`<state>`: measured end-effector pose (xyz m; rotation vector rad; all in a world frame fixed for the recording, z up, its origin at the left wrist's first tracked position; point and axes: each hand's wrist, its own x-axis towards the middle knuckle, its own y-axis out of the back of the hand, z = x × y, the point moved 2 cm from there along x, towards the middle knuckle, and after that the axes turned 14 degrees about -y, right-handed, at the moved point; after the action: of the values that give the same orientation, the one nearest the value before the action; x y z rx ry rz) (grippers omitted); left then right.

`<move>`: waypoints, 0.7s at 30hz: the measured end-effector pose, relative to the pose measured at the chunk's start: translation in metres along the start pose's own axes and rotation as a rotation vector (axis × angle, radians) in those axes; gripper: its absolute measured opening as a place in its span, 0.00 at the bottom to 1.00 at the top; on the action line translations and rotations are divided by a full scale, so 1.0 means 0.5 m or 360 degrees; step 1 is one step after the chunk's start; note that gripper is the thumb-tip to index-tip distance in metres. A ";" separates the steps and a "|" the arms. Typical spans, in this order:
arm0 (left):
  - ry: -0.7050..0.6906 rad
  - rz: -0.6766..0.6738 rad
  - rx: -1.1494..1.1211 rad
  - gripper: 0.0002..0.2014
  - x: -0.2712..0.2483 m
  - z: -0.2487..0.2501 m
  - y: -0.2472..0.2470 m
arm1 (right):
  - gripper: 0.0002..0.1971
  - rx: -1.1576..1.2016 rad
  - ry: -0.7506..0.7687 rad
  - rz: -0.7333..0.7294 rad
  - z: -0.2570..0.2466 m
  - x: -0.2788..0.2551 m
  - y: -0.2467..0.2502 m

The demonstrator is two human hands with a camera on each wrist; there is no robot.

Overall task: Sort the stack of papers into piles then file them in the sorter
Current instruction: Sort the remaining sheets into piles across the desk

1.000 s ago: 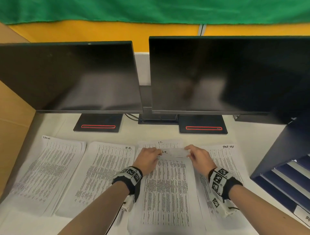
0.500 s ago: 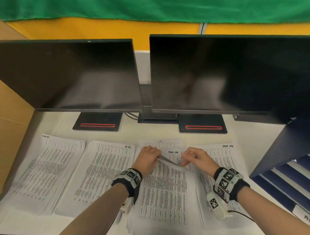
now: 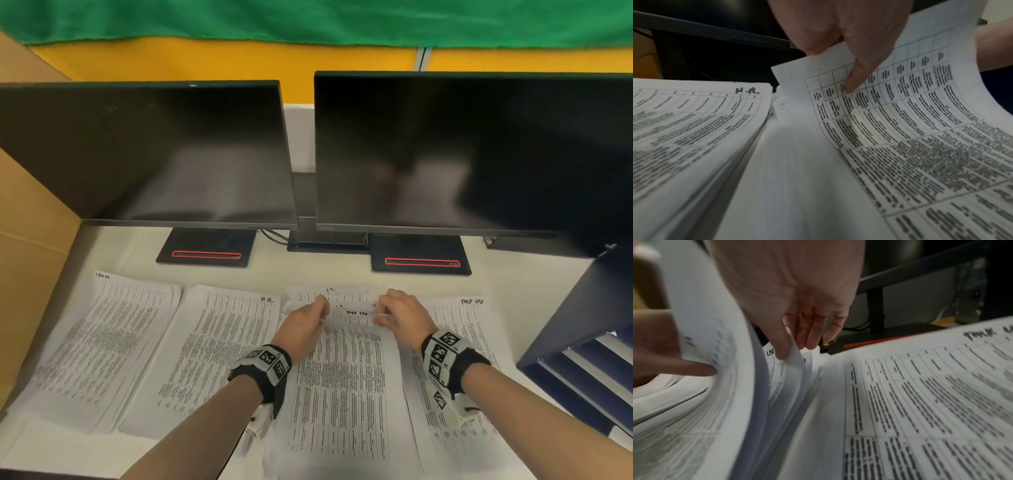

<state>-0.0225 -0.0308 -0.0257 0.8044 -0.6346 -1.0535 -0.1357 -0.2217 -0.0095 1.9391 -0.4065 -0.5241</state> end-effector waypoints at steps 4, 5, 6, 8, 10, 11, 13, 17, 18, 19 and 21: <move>-0.0091 0.0024 0.0017 0.09 0.001 0.000 0.000 | 0.08 0.0218 0.0076 0.0079 0.004 -0.019 -0.001; -0.0150 0.0032 0.0053 0.08 0.002 -0.001 0.000 | 0.09 0.0400 -0.0010 0.0069 0.006 -0.024 0.000; -0.0192 0.0033 0.0076 0.08 0.002 -0.002 0.000 | 0.09 0.0640 -0.0138 0.0028 0.007 -0.030 0.002; -0.0223 0.0044 0.0093 0.09 0.003 -0.007 -0.001 | 0.06 0.1120 -0.0429 -0.0138 0.013 -0.040 -0.002; -0.0216 0.0052 0.0091 0.10 0.004 -0.010 -0.002 | 0.11 0.1203 -0.0686 -0.0436 0.022 -0.050 -0.020; -0.0207 0.0055 0.0083 0.10 0.004 -0.012 -0.001 | 0.16 0.1115 -0.0766 -0.0628 0.028 -0.055 -0.034; -0.0198 0.0048 0.0050 0.12 0.005 -0.014 -0.001 | 0.19 0.0976 -0.0898 -0.0873 0.033 -0.059 -0.054; -0.0118 0.0033 -0.0042 0.10 0.009 -0.020 0.005 | 0.13 0.0842 -0.1097 -0.0818 0.023 -0.054 -0.040; -0.0094 0.0035 -0.0046 0.08 0.011 -0.019 0.008 | 0.13 0.0660 -0.1095 -0.0831 0.019 -0.054 -0.025; -0.0081 0.0043 -0.0058 0.07 0.012 -0.020 0.011 | 0.12 0.0488 -0.1129 -0.0826 0.018 -0.051 -0.011; -0.0067 0.0051 -0.0091 0.06 0.014 -0.021 0.014 | 0.12 0.0417 -0.1229 -0.0742 0.036 -0.044 0.012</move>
<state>-0.0082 -0.0328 -0.0253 0.7219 -0.6479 -1.0573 -0.1641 -0.2265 -0.0067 2.0253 -0.5181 -1.6099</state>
